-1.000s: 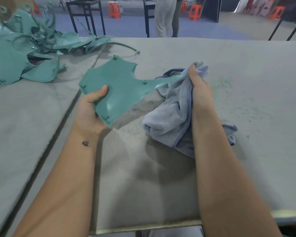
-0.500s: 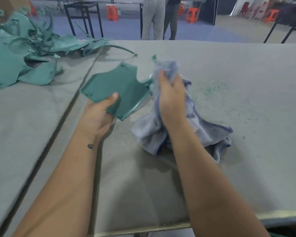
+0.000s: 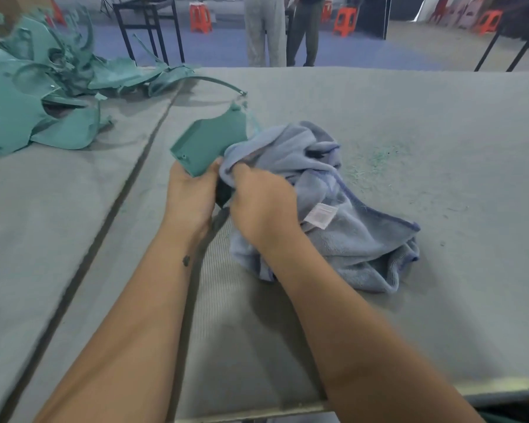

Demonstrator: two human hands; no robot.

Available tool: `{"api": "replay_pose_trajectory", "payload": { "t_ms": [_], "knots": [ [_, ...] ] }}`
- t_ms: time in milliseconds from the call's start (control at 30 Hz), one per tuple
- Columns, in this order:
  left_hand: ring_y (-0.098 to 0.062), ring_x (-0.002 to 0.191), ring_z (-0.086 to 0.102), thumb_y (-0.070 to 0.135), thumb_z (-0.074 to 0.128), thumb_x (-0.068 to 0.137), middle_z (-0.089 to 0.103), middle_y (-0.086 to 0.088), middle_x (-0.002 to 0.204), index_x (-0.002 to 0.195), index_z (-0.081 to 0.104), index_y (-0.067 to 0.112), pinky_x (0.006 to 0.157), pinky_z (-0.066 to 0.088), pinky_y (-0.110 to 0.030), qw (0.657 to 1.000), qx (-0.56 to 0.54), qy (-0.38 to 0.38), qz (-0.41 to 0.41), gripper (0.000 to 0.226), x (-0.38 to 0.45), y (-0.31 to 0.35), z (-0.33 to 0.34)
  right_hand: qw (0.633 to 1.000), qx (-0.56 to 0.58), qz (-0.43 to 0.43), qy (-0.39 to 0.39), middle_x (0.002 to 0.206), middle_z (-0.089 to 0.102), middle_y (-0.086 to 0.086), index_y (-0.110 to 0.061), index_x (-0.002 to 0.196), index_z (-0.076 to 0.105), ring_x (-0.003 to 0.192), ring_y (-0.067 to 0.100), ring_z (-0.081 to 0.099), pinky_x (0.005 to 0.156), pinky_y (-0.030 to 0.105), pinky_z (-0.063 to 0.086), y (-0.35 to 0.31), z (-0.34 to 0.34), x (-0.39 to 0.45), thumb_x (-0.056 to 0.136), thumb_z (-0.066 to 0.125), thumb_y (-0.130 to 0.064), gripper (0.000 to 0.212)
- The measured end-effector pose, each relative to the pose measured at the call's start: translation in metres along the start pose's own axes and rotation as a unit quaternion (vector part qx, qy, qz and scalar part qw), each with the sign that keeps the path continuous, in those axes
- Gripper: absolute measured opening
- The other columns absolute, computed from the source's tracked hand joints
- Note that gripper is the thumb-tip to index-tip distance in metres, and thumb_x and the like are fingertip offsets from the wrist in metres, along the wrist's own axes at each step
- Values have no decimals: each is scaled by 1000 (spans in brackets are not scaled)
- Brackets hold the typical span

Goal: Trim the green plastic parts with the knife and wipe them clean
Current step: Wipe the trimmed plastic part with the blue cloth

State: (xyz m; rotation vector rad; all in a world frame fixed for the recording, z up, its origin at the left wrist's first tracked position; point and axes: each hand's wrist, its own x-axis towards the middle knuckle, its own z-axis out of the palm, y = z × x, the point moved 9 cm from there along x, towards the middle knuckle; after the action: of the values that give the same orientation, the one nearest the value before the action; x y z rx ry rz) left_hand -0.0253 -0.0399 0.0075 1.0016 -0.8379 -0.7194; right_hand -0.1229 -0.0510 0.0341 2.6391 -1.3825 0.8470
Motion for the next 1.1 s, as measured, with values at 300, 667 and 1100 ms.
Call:
{"api": "replay_pose_trajectory", "payload": {
  "t_ms": [300,667,1100],
  "knots": [
    [-23,124,55,-6,47,71,60,-8,133,127,63,7,106,42,-38,880,411,-190,143,60,-12,-2,35,706,651,277,-10,89,70,0,-17,100,61,88,14,69,83,32,57,66,20,-3,97,55,-25,10],
    [-25,106,67,10,62,91,61,-14,131,143,42,9,80,59,-43,980,-64,-20,-187,56,5,-34,-12,882,417,205,81,64,30,-5,-20,66,35,51,5,27,49,18,25,77,-5,5,93,48,-3,34],
    [-19,83,73,7,42,102,72,-6,102,132,53,7,63,60,-35,961,-158,33,-224,32,3,-43,-18,608,703,303,207,69,44,1,-5,98,52,53,16,48,47,26,41,121,-18,-8,86,57,-22,22]
  ]
}}
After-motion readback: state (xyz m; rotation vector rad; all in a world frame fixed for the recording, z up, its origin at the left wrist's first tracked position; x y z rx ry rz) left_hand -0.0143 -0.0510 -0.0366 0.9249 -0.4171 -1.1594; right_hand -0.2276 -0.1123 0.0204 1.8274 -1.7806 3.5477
